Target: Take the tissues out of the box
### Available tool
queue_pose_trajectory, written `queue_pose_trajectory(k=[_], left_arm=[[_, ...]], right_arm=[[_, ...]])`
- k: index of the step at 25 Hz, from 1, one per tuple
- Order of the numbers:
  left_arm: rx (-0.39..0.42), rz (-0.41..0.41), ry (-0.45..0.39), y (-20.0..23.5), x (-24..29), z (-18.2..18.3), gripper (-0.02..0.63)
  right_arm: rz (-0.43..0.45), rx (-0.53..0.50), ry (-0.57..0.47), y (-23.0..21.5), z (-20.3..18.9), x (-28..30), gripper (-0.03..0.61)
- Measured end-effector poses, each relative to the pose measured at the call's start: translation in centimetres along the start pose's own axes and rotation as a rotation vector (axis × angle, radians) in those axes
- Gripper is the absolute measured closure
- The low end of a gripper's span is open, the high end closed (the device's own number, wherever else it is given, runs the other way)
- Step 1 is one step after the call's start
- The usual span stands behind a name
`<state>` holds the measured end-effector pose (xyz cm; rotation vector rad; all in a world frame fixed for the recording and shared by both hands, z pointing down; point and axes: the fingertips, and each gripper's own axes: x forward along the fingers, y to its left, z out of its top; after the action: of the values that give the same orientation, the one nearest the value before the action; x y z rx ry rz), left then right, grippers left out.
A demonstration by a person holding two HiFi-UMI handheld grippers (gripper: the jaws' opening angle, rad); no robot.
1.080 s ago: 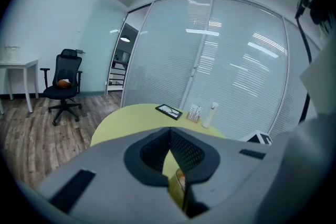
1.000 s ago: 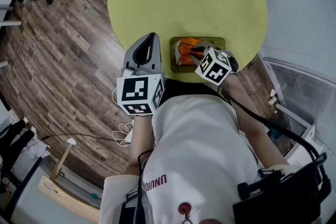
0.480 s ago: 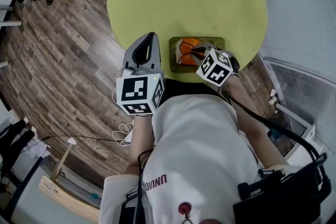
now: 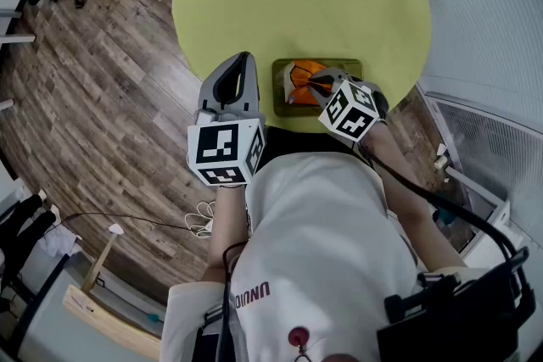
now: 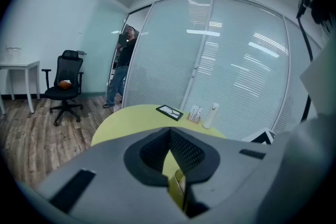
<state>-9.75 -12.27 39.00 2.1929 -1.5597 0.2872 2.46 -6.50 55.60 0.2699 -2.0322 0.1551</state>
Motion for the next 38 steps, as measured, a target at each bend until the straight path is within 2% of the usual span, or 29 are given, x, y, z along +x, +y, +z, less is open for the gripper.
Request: queue_pose_trajectory(k=[38], left_arm=[[0.007, 0.013, -0.019, -0.8, -0.6, 0.2, 0.6]], right_arm=[[-0.06, -0.038, -0.14, -0.6, 2.8, -3.6, 0.555]])
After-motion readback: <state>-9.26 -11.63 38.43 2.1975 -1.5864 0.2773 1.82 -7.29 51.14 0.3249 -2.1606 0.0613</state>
